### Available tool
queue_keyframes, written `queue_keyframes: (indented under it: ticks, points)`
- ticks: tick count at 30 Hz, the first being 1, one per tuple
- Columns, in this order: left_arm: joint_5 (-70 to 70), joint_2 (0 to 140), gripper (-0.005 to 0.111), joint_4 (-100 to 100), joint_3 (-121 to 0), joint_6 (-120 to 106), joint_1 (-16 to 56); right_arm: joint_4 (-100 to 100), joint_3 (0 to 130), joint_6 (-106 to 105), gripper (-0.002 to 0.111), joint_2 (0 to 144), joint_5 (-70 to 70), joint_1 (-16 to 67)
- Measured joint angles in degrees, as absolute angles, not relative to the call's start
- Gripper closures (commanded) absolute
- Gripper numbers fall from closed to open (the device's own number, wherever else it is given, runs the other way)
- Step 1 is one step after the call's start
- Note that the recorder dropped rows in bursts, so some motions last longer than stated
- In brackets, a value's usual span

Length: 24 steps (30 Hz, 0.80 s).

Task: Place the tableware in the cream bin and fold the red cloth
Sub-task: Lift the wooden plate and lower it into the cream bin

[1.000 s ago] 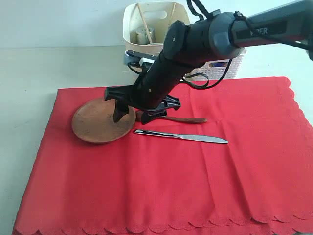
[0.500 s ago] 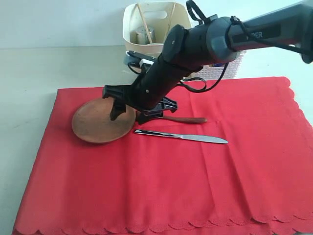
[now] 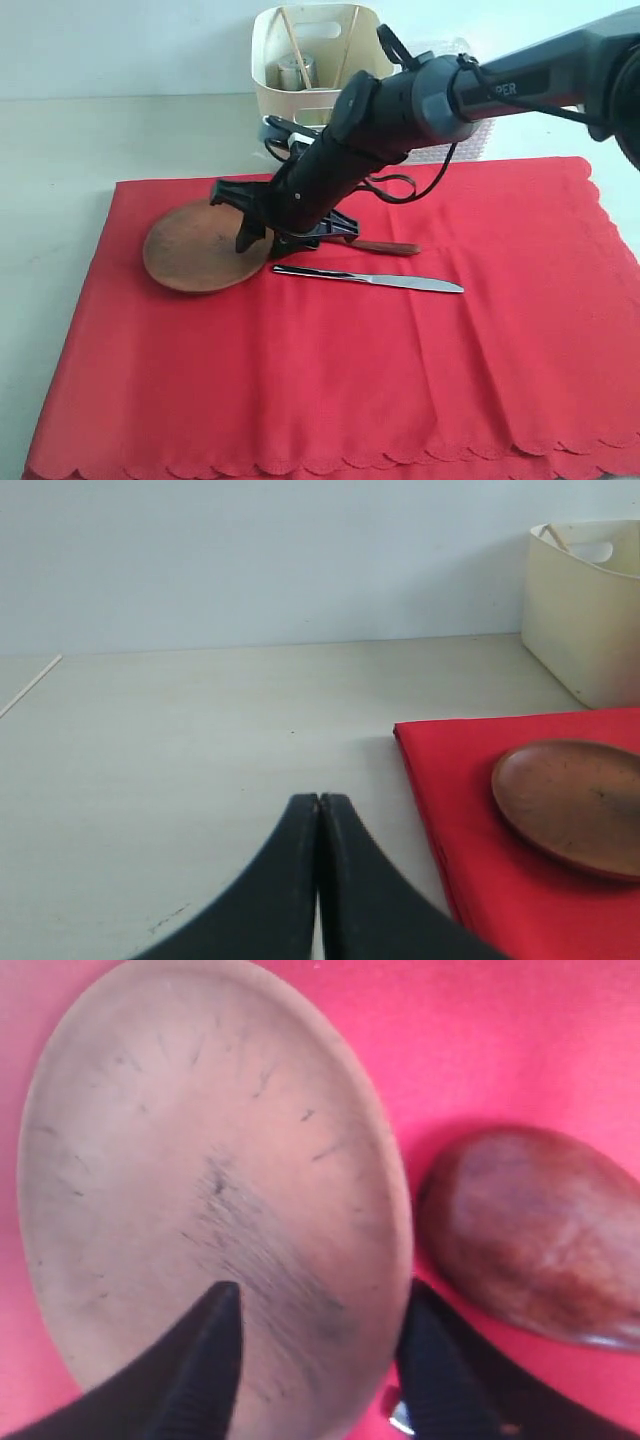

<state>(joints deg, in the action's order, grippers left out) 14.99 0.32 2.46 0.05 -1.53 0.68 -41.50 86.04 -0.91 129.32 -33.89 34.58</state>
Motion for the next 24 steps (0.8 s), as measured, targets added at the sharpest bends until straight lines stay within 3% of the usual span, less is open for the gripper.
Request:
queue_keyframes:
  ticks: [8, 24]
  points:
    - [15.0, 0.3, 0.104, 2.5, 0.1, -1.5, 0.7, -42.6, 86.0, -0.6, 0.108, 129.9, -33.6, 34.6]
    - [15.0, 0.3, 0.104, 2.5, 0.1, -1.5, 0.7, -41.6, 86.0, -2.4, 0.108, 120.5, -33.6, 34.6]
